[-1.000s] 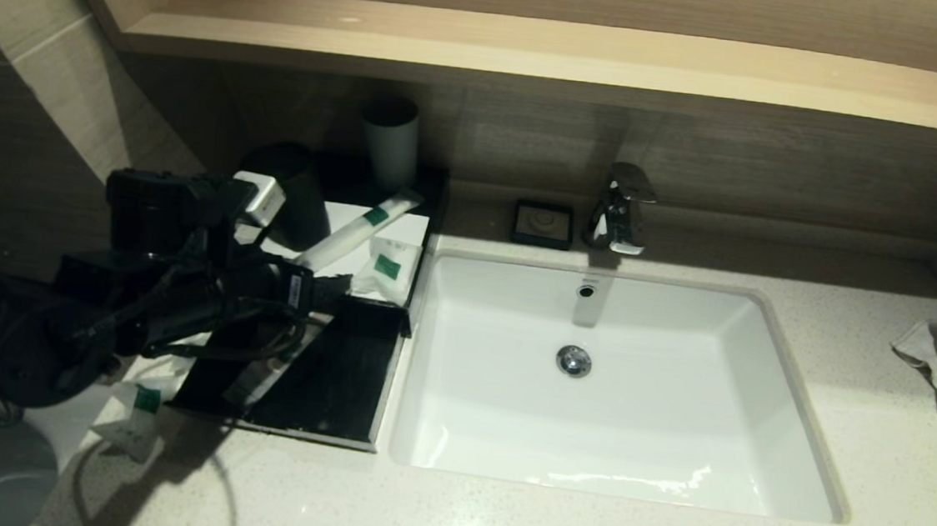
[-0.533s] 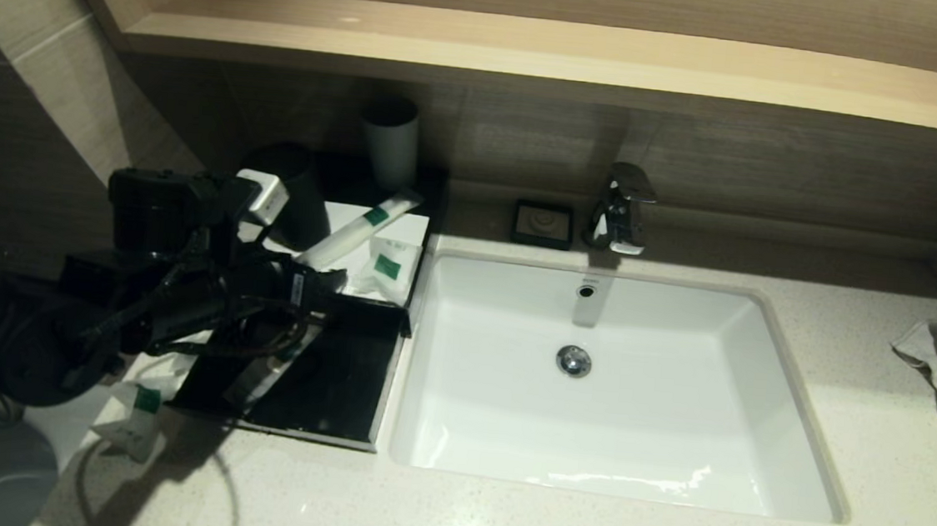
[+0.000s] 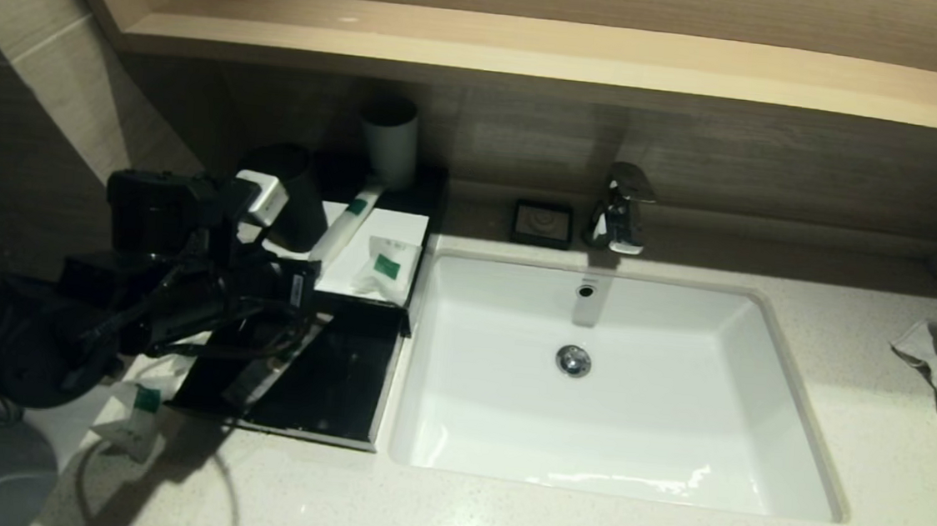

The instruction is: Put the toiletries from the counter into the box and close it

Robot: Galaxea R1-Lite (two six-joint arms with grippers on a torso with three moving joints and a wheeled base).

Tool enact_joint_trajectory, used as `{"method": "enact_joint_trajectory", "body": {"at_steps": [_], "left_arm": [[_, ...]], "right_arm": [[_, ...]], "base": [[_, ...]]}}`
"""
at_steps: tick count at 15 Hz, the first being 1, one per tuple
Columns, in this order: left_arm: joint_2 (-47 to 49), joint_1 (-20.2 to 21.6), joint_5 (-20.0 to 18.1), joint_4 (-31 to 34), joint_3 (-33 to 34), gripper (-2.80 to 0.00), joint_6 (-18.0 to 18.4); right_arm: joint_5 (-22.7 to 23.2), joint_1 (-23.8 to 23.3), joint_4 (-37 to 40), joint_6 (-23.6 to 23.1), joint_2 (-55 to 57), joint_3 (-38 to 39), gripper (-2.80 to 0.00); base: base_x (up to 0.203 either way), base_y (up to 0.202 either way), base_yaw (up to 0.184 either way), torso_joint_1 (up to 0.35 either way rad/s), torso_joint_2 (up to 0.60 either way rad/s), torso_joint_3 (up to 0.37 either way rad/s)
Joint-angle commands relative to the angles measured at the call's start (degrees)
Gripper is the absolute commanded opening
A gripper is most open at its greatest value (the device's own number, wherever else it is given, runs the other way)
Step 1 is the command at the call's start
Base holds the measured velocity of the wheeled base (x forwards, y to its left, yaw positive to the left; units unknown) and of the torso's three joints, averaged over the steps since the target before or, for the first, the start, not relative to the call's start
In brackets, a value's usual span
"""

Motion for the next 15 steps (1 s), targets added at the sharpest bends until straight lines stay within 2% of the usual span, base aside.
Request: {"method": "enact_joint_trajectory", "body": {"at_steps": [1,15], "left_arm": [[-0.4,0.0,-0.1,0.0,0.1,-2.8,0.0],[-7.3,-1.8,-0.4,-0.1,1.1,-2.8,-0.2]], "right_arm": [[0.0,0.0,0.0,0.0,0.0,0.0,-2.8],[0.0,0.0,0.0,0.0,0.0,0.0,-2.8]], "base": [[0.0,0.0,0.0,0.0,0.0,0.0],[0.0,0.0,0.0,0.0,0.0,0.0]]}}
